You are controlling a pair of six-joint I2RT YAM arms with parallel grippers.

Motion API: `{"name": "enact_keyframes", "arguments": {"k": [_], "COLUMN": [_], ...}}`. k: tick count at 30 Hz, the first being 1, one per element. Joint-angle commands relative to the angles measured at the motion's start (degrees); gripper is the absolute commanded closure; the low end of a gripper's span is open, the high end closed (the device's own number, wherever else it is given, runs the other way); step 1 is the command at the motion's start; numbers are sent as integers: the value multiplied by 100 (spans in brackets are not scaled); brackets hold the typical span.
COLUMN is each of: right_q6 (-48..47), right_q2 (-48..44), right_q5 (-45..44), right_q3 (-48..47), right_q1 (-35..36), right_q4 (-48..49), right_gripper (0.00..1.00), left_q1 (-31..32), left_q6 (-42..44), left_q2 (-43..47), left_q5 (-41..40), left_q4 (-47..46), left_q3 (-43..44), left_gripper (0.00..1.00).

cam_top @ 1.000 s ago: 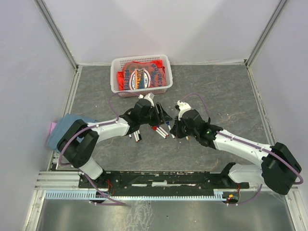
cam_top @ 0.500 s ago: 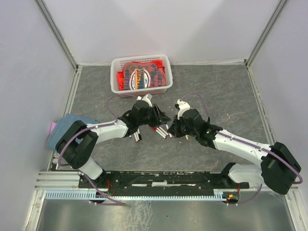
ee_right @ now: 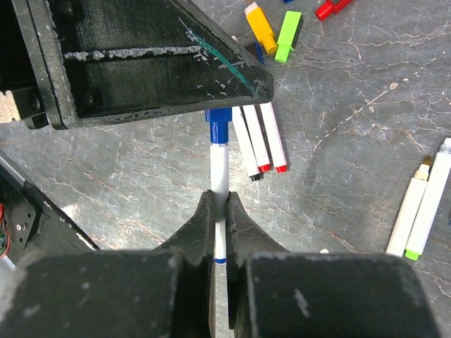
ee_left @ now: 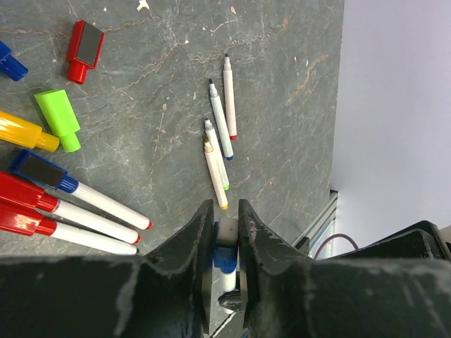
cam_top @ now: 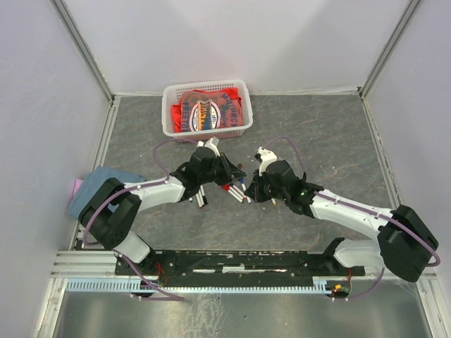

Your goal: Open the pen caps

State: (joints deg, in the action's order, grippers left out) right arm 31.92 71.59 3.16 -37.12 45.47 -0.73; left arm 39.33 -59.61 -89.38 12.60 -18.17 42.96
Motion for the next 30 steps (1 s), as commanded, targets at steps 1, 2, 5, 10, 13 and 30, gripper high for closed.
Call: {"name": "enact_keyframes", "arguments": {"k": [1,2,5,10,13,30], "right_q6": [38,42,37,59,77,222], "right_q2": [67,70,74,50,27,315], "right_q5": [129,136,166,239,332,894], "right_q3": [4,3,-18,-40,-23,-50], "right_q1": [-60,-64,-108,-169,-208,-440], "right_q4": [275,282,295,321,389,801], "right_gripper": [99,99,99,99,93,96], "left_q1": [-30,-31,-38,-47,-74,-184], "left_q6": [-197,-196,-207,-155,-115,-248], "left_q2": [188,178,135,128,114,-58], "left_q5": [77,98,160,218,308,858], "left_q4": [-336,-358,-409,-451,-563,-1138], "left_q3": [-7,-7,0,-15,-39,-86], "left_gripper": [82,85,91,97,97,97]}}
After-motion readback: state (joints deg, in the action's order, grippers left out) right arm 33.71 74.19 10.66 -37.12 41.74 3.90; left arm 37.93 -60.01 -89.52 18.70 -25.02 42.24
